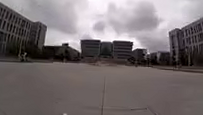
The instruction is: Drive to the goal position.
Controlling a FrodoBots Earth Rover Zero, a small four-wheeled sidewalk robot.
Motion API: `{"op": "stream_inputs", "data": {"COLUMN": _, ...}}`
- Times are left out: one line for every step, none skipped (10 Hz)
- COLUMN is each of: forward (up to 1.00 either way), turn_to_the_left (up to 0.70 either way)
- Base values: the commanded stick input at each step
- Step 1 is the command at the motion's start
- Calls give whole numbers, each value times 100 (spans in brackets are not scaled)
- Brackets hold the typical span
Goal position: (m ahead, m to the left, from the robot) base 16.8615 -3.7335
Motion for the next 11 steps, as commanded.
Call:
{"op": "stream_inputs", "data": {"forward": 99, "turn_to_the_left": -19}}
{"op": "stream_inputs", "data": {"forward": 99, "turn_to_the_left": -19}}
{"op": "stream_inputs", "data": {"forward": 99, "turn_to_the_left": -19}}
{"op": "stream_inputs", "data": {"forward": 99, "turn_to_the_left": -19}}
{"op": "stream_inputs", "data": {"forward": 99, "turn_to_the_left": -19}}
{"op": "stream_inputs", "data": {"forward": 99, "turn_to_the_left": -19}}
{"op": "stream_inputs", "data": {"forward": 99, "turn_to_the_left": -19}}
{"op": "stream_inputs", "data": {"forward": 99, "turn_to_the_left": -19}}
{"op": "stream_inputs", "data": {"forward": 100, "turn_to_the_left": -9}}
{"op": "stream_inputs", "data": {"forward": 100, "turn_to_the_left": 0}}
{"op": "stream_inputs", "data": {"forward": 100, "turn_to_the_left": 0}}
